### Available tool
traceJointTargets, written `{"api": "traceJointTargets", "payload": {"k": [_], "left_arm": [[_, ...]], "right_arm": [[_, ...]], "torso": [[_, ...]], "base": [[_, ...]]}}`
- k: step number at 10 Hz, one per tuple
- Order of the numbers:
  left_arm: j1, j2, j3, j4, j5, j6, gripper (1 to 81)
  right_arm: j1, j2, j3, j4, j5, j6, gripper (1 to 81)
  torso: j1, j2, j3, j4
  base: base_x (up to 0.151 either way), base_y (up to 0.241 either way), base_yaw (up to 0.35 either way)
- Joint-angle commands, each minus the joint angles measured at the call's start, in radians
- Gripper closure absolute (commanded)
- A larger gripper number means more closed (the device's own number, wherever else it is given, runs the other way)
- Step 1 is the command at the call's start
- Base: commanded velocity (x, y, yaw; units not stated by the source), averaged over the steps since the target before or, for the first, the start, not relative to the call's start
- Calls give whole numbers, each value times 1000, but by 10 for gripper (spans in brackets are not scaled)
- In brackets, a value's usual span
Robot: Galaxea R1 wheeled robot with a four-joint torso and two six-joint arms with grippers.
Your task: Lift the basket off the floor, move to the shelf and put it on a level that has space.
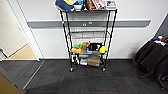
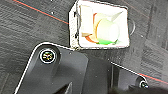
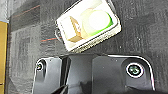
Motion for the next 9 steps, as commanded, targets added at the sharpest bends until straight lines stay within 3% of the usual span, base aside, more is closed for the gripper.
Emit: {"api": "traceJointTargets", "payload": {"k": [1,2,3,9], "left_arm": [[-49,9,-34,-7,61,3,10],[-49,9,-34,-5,63,3,10],[-49,9,-34,-5,63,3,10],[-77,-14,-35,-16,64,1,10]], "right_arm": [[63,-20,-36,39,-55,13,10],[66,-18,-45,40,-55,13,10],[76,-20,-50,40,-55,13,10],[173,-38,-59,47,-139,13,10]], "torso": [[64,-99,0,-2],[78,-121,0,17],[95,-148,-32,24],[217,-341,-223,25]], "base": [[0,0,0],[0,0,0],[0,0,0],[0,0,0]]}}
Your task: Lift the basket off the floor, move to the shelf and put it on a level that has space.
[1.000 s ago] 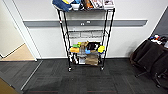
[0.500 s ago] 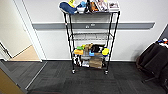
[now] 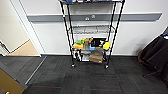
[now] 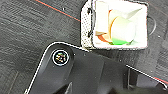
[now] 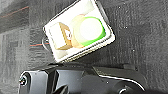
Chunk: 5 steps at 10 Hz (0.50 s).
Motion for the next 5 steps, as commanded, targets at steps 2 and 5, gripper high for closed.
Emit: {"api": "traceJointTargets", "payload": {"k": [2,5], "left_arm": [[-97,-9,-5,-13,97,1,10],[-135,3,-10,-19,119,1,10]], "right_arm": [[107,-33,-16,17,-109,2,10],[132,-32,-30,17,-134,2,10]], "torso": [[84,-131,-120,0],[140,-216,-95,0]], "base": [[0,0,0],[0,0,0]]}}
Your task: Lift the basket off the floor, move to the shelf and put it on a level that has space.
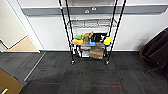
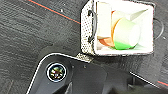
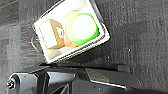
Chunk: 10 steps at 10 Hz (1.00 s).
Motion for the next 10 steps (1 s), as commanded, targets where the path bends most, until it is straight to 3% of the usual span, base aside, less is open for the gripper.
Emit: {"api": "traceJointTargets", "payload": {"k": [1,9,10], "left_arm": [[-73,4,-2,-17,85,1,10],[-94,26,-4,-20,102,1,10],[-94,26,-4,-22,102,1,10]], "right_arm": [[75,-20,-18,13,-69,1,10],[95,-2,-27,21,-70,1,10],[98,0,-27,23,-70,1,10]], "torso": [[62,-96,1,0],[234,-369,-3,0],[255,-403,-53,0]], "base": [[0,0,0],[0,0,0],[0,0,0]]}}
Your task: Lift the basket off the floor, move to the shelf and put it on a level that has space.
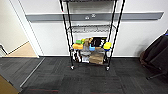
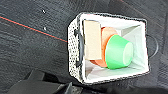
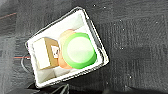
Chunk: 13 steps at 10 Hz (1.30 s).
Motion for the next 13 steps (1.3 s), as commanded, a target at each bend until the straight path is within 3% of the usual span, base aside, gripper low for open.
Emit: {"api": "traceJointTargets", "payload": {"k": [1,6,7,10,13], "left_arm": [[-62,-7,6,-14,55,1,10],[-93,-1,6,-14,84,1,10],[-100,5,6,-14,84,1,10],[-120,21,6,-14,102,1,10],[-125,25,4,-15,101,1,10]], "right_arm": [[88,-21,5,19,-50,1,10],[129,-18,-4,29,-63,1,10],[141,-18,-4,29,-63,1,10],[175,-14,-12,27,-81,1,10],[206,17,-49,13,-110,0,10]], "torso": [[63,-98,-84,0],[159,-249,-217,0],[180,-283,-156,0],[231,-361,-199,0],[295,-463,-203,0]], "base": [[0,0,0],[0,0,0],[0,0,0],[0,0,0],[0,0,0]]}}
